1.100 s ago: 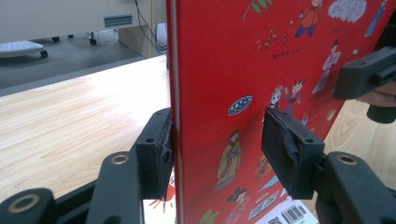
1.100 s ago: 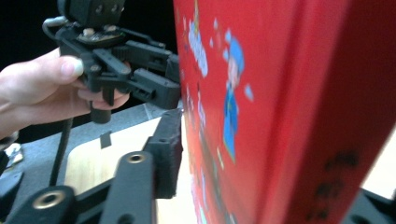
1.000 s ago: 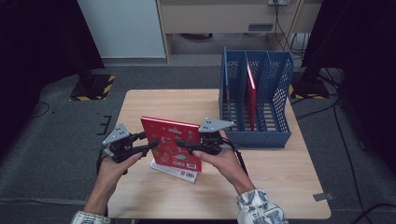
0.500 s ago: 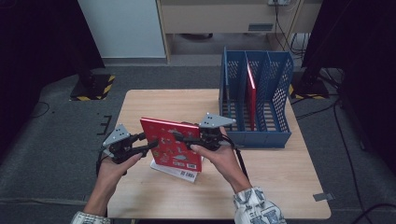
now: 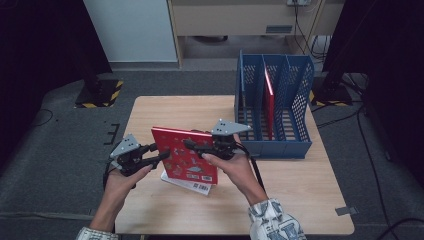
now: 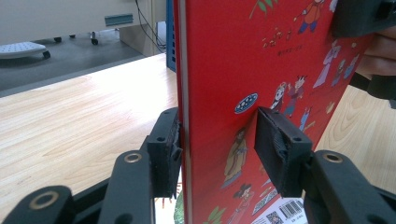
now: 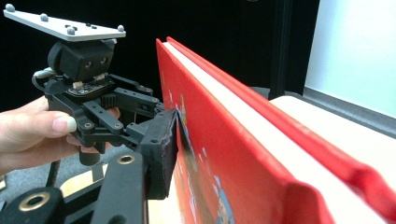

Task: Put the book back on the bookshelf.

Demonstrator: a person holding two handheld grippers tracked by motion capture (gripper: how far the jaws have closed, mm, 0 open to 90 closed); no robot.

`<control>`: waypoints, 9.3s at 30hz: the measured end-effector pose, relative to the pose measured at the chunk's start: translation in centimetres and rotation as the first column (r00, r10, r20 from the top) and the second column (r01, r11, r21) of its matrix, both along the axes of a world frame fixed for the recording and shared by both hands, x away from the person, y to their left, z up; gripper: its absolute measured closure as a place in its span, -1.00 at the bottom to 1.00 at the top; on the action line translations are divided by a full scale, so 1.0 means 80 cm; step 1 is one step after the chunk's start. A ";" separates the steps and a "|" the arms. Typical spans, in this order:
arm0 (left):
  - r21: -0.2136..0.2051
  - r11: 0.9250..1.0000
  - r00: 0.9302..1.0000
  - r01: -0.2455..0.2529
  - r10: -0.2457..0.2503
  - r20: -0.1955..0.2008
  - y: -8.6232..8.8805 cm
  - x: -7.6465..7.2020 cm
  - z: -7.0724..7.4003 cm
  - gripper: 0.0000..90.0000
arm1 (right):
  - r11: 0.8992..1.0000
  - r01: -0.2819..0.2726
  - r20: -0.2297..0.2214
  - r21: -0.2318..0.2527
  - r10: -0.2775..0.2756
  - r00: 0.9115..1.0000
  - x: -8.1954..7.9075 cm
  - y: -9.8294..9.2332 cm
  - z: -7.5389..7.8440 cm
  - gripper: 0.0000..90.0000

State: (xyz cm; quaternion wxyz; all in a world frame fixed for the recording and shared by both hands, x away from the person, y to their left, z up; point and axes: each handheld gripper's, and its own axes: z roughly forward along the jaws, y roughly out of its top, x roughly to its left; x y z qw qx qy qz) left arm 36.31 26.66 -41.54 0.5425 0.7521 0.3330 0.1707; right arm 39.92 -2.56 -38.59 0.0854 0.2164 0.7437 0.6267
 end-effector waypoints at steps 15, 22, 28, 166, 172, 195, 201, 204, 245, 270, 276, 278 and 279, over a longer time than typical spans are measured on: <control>-0.007 1.000 1.000 -0.001 0.001 0.007 -0.005 0.002 -0.005 -0.02 | 0.997 -0.082 -0.025 0.011 0.082 0.996 0.001 -0.004 0.001 0.61; -0.008 1.000 1.000 -0.002 0.002 0.008 -0.006 0.002 -0.006 -0.03 | 0.997 -0.071 -0.026 0.019 0.071 0.997 0.002 -0.003 0.002 0.55; -0.013 1.000 1.000 0.004 -0.004 0.006 -0.006 0.003 -0.007 -0.12 | 0.996 -0.084 -0.019 0.015 0.084 0.996 0.001 -0.004 0.002 0.67; 0.347 0.921 0.963 -0.176 0.234 -0.132 0.033 0.029 -0.110 -0.91 | 0.865 0.492 -0.016 0.097 -0.493 0.870 -0.058 -0.288 0.105 0.77; 0.348 0.921 0.964 -0.173 0.231 -0.132 0.032 0.029 -0.110 -0.90 | 0.840 0.535 -0.018 0.093 -0.536 0.844 -0.050 -0.297 0.113 0.77; 0.358 0.920 0.967 -0.160 0.220 -0.132 0.030 0.029 -0.110 -0.90 | 0.773 0.633 0.008 0.045 -0.634 0.773 -0.027 -0.313 0.120 0.77; 0.358 0.920 0.966 -0.160 0.220 -0.132 0.029 0.029 -0.111 -0.90 | 0.758 0.652 0.013 0.028 -0.652 0.758 -0.020 -0.312 0.119 0.77; 0.359 0.919 0.966 -0.160 0.220 -0.133 0.029 0.029 -0.111 -0.90 | 0.753 0.657 0.015 0.029 -0.657 0.753 -0.016 -0.311 0.120 0.77; 0.363 0.920 0.968 -0.151 0.212 -0.134 0.027 0.029 -0.112 -0.90 | 0.717 0.698 0.020 -0.006 -0.697 0.716 0.011 -0.312 0.119 0.77; 0.352 0.923 0.968 -0.158 0.214 -0.128 0.027 0.028 -0.110 -0.90 | 0.663 0.748 0.081 -0.007 -0.745 0.662 0.054 -0.299 0.133 0.77; 0.348 0.923 0.969 -0.163 0.216 -0.119 0.027 0.028 -0.109 -0.90 | 0.657 0.754 0.088 0.000 -0.751 0.654 0.066 -0.288 0.134 0.77; 0.346 0.924 0.969 -0.165 0.217 -0.118 0.028 0.028 -0.109 -0.90 | 0.655 0.755 0.090 -0.002 -0.752 0.653 0.070 -0.285 0.133 0.77; 0.346 0.923 0.969 -0.166 0.218 -0.119 0.028 0.028 -0.109 -0.90 | 0.654 0.756 0.088 -0.001 -0.753 0.652 0.073 -0.284 0.133 0.77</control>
